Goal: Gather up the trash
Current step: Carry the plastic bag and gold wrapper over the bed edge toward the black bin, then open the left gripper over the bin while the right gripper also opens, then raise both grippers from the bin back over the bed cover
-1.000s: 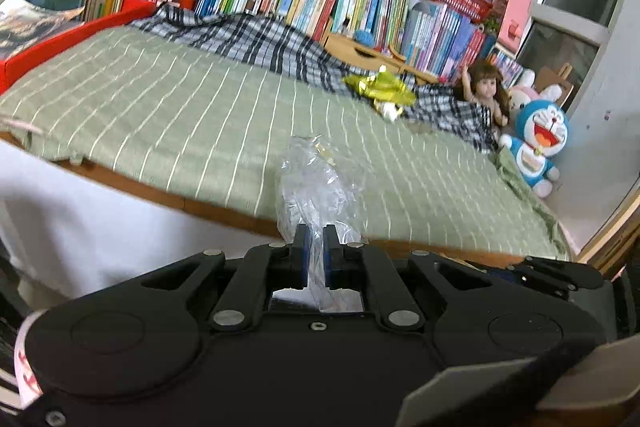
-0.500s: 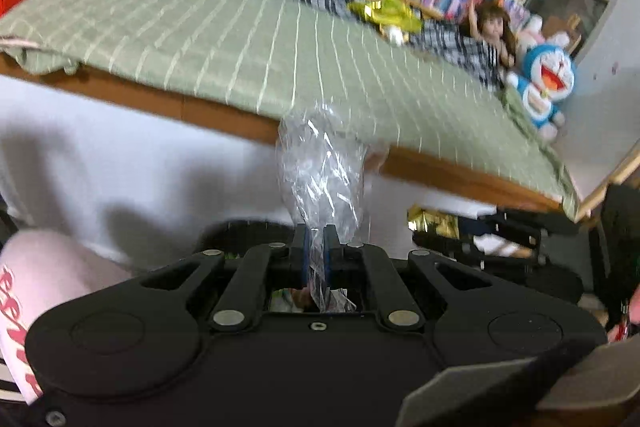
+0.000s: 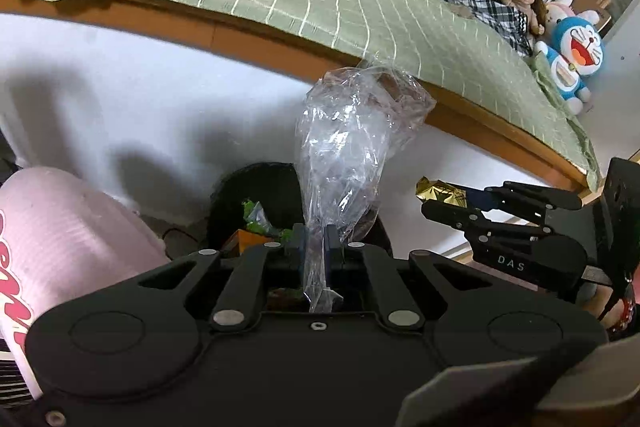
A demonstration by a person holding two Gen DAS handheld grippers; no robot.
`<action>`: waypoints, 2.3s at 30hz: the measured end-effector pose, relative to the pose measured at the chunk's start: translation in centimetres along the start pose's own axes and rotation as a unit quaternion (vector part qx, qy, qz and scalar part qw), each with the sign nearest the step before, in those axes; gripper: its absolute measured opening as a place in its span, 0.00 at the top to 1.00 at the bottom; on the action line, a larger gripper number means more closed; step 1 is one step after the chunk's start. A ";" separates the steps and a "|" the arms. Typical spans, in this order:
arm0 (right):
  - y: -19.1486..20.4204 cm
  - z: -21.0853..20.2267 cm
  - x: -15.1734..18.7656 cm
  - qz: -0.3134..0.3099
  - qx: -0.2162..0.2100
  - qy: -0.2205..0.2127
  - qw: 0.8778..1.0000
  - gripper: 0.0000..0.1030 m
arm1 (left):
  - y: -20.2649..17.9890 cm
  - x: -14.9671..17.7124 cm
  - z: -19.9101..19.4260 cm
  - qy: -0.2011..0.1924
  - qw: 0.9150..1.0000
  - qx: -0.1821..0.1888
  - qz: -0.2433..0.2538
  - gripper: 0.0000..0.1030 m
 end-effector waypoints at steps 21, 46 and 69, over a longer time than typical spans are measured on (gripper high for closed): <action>-2.3 5.1 2.1 0.029 0.012 0.064 0.997 0.29 | 2.0 -0.4 9.2 0.079 0.997 -0.006 -0.019 0.69; -3.7 1.0 -1.0 0.014 0.040 0.022 0.999 0.01 | -1.1 -4.5 7.7 0.044 0.999 0.001 0.015 0.56; -11.9 -9.6 -12.8 0.021 0.130 -0.128 0.983 0.00 | -9.8 -21.2 1.3 -0.104 0.990 0.023 0.091 0.44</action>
Point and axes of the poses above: each gripper's, at about its wrist camera, not at the fingertips, and z roughly the way its jaws point, y to its left, x to its underside, the point moved 10 cm from there along z, roughly the way its jaws point, and after that the axes turned 7 degrees about z, right-handed, at the moved point
